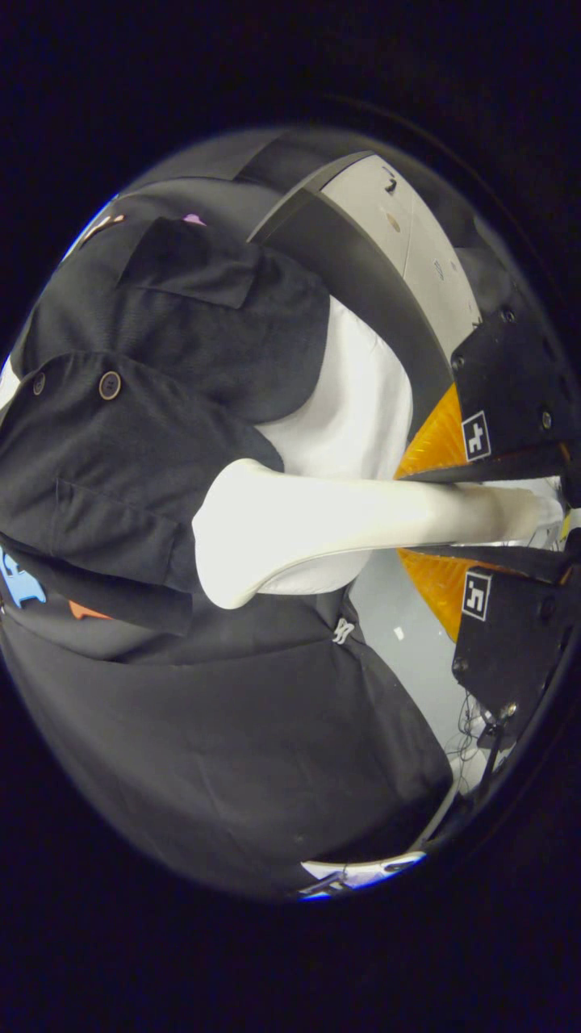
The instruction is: Iron the clothes twice with a garment steamer, once on the left side and once on the right side.
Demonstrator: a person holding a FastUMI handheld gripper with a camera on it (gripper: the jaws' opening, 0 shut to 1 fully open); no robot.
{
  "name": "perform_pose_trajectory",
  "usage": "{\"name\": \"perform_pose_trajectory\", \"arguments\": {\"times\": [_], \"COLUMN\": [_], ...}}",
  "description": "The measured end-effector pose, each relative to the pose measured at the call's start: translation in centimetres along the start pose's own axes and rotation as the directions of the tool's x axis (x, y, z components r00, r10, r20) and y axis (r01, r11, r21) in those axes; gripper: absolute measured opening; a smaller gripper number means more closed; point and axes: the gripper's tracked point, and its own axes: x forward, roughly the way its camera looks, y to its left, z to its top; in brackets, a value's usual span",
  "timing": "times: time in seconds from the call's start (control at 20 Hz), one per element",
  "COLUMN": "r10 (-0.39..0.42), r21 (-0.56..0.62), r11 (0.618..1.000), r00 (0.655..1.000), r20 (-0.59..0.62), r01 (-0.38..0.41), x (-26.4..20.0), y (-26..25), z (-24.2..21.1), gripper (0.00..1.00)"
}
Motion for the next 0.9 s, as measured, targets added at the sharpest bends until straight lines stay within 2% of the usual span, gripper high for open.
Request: {"name": "perform_pose_trajectory", "arguments": {"times": [0.15, 0.45, 0.65, 0.9], "r10": [0.014, 0.027, 0.017, -0.038], "r21": [0.010, 0.070, 0.121, 0.202], "r11": [1.000, 0.997, 0.992, 0.979], "r00": [1.000, 0.994, 0.979, 0.950], "r20": [0.011, 0.102, 0.201, 0.311], "r01": [-0.014, -0.034, -0.042, -0.027], "x": [-1.0, -6.8, -13.0, -22.3], "y": [-0.2, -4.0, -9.3, -19.4], "z": [0.6, 3.2, 5.0, 4.7], "gripper": [0.36, 0.36, 0.36, 0.36]}}
